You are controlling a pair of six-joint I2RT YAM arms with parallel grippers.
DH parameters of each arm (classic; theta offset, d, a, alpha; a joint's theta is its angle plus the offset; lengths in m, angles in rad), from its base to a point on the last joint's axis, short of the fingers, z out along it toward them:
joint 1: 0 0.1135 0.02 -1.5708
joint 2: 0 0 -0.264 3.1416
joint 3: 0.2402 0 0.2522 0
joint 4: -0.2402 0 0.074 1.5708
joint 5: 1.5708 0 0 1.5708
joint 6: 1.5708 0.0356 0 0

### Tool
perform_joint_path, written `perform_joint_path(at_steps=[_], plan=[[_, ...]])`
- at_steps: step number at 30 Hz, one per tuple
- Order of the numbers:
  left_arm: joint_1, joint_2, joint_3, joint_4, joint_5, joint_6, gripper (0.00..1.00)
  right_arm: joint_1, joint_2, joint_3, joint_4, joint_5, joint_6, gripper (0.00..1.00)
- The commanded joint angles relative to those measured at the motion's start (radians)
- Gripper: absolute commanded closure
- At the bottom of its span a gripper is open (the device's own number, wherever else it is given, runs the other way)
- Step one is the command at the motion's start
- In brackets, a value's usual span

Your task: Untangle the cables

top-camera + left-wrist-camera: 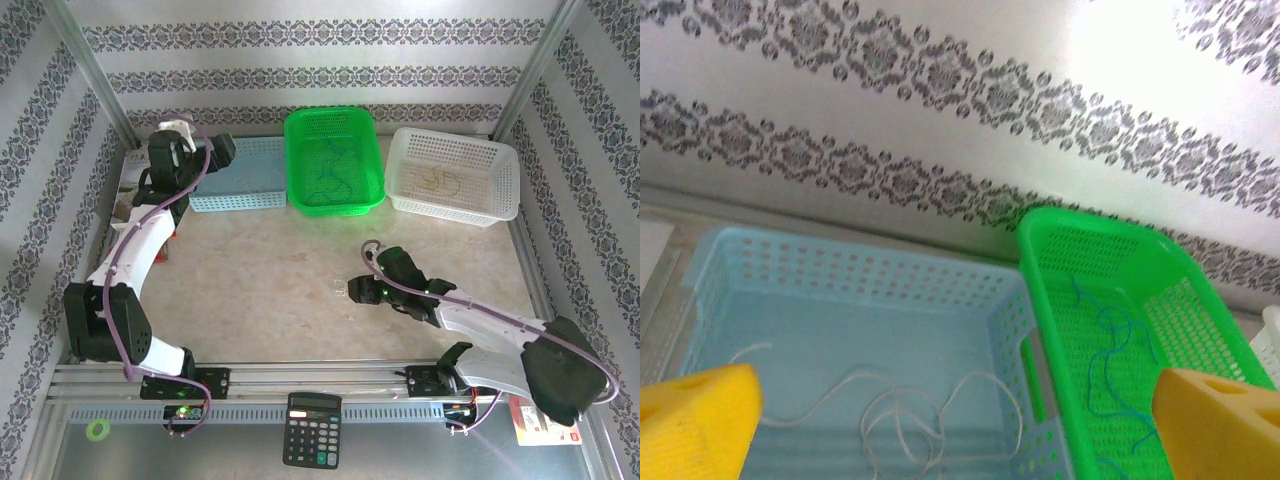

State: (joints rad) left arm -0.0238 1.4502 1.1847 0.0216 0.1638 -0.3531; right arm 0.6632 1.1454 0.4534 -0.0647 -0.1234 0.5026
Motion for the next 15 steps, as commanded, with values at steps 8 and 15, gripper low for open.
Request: perform_joint_path(at_steps=[8, 15], plan=[[-0.142, -0.103, -0.137, -0.108, -0.014, -0.118, 0.0, 0.018, 0.215, 0.1, 0.13, -0.014, -0.024, 0.47], [-0.273, -0.213, -0.361, 0.02, 0.044, -0.269, 0.0, 0.014, 0.307, 0.141, 0.165, -0.046, -0.031, 0.97]])
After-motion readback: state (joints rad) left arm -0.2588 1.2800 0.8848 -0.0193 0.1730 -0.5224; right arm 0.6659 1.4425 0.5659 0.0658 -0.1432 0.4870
